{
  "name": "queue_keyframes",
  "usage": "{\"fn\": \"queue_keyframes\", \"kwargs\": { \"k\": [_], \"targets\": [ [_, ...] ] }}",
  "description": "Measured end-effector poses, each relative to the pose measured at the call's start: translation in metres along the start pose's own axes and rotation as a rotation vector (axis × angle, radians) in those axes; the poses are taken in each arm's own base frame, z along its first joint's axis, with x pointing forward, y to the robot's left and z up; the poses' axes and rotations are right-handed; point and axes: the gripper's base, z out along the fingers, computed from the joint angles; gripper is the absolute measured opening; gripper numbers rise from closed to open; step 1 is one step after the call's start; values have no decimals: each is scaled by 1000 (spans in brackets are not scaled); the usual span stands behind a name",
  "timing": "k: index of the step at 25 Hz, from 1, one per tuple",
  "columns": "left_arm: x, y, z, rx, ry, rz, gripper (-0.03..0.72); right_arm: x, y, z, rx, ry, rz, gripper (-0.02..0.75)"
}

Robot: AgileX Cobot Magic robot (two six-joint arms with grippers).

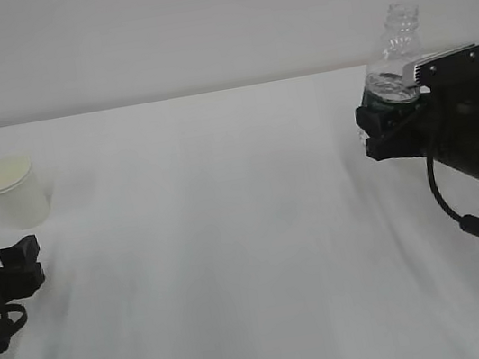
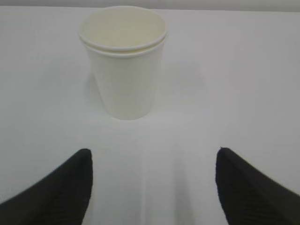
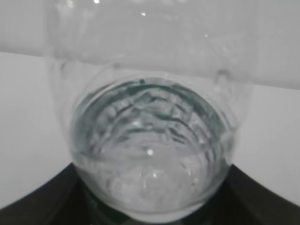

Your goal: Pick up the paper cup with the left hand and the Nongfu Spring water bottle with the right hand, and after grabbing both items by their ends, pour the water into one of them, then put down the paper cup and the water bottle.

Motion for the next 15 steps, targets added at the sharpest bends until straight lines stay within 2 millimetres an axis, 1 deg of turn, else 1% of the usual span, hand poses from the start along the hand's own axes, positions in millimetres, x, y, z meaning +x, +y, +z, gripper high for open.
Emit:
{"fn": "queue_keyframes", "kwargs": {
  "k": [4,8,15],
  "targets": [
    [0,0,0,0,0,0,588,-8,2,-17,0,-18,3,463],
    [0,1,0,-11,0,-5,588,-11,5,-32,0,-21,4,462],
    [0,6,0,-69,-3,-31,587,-9,9,-56,-2,-7,8,461]
  ]
}}
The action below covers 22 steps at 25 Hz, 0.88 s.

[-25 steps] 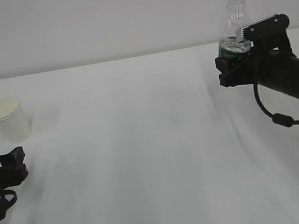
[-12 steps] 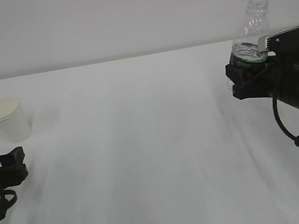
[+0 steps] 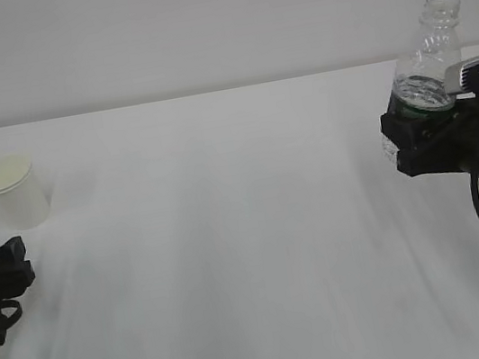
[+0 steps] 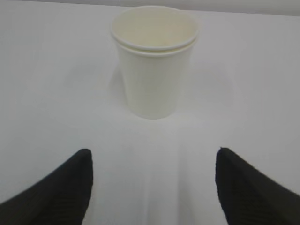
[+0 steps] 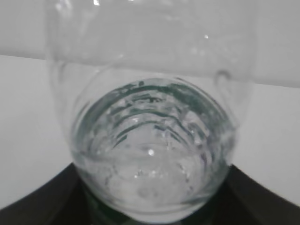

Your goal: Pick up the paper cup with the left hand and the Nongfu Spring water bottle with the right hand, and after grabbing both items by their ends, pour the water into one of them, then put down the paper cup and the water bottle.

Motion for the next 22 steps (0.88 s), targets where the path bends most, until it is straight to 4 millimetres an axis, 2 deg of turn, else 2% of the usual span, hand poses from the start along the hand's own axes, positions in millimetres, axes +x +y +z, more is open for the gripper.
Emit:
{"fn": "queue_keyframes", "kwargs": {
  "k": [4,14,22],
  "targets": [
    [3,1,1,-12,11,6,587,-2,1,-6,-4,-6,-4,461],
    [19,4,5,-5,73,39,587,-4,6,-7,-53,-15,-32,461],
    [11,30,17,77,58,67,587,-4,7,-7,-62,-15,-34,460]
  ]
}}
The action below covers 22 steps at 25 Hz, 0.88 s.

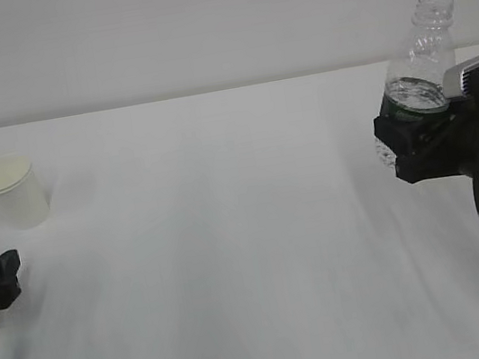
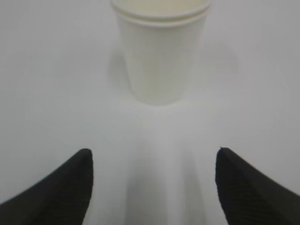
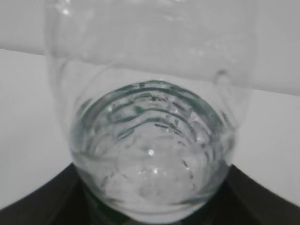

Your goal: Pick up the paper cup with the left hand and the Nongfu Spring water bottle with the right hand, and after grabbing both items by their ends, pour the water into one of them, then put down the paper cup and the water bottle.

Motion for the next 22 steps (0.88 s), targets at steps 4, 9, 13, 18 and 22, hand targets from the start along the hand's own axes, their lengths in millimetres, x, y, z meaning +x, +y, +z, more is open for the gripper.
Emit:
{"fn": "queue_keyframes", "kwargs": {
  "k": [4,9,13,18,22],
  "targets": [
    [-13,7,12,74,-56,11,587,0,1,0,-9,1,-6,460],
    [-25,13,24,90,-99,20,587,0,1,0,-12,1,-9,460],
    [-29,14,35,94,-97,24,587,0,1,0,-15,1,-11,460],
    [-18,14,49,102,-70,0,587,0,1,0,-15,1,-11,459],
    [-15,15,61,110,-71,-3,587,0,2,0,-17,1,-12,459]
  ]
}}
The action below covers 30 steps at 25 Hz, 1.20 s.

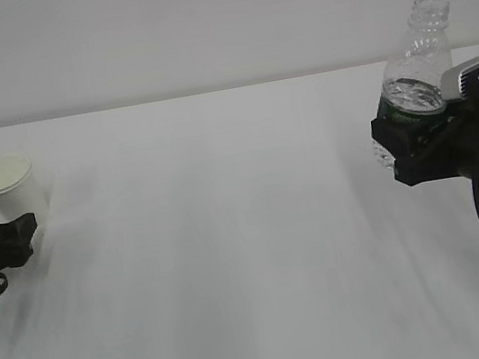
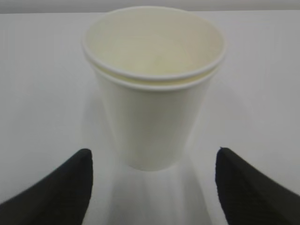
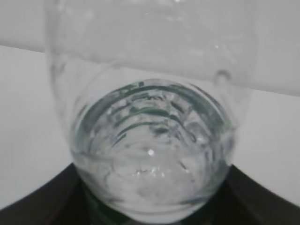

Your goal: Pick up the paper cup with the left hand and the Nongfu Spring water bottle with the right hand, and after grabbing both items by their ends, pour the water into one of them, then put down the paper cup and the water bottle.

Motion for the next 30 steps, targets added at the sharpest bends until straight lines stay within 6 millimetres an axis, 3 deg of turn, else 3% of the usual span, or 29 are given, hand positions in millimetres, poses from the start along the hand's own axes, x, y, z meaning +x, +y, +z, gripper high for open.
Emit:
{"fn": "queue_keyframes", "kwargs": {
  "k": [10,30],
  "targets": [
    [-6,4,25,9,-45,1,587,0,0,0,-1,0,1,459],
    [-9,8,54,17,-95,-16,587,0,0,0,-1,0,1,459]
  ]
}}
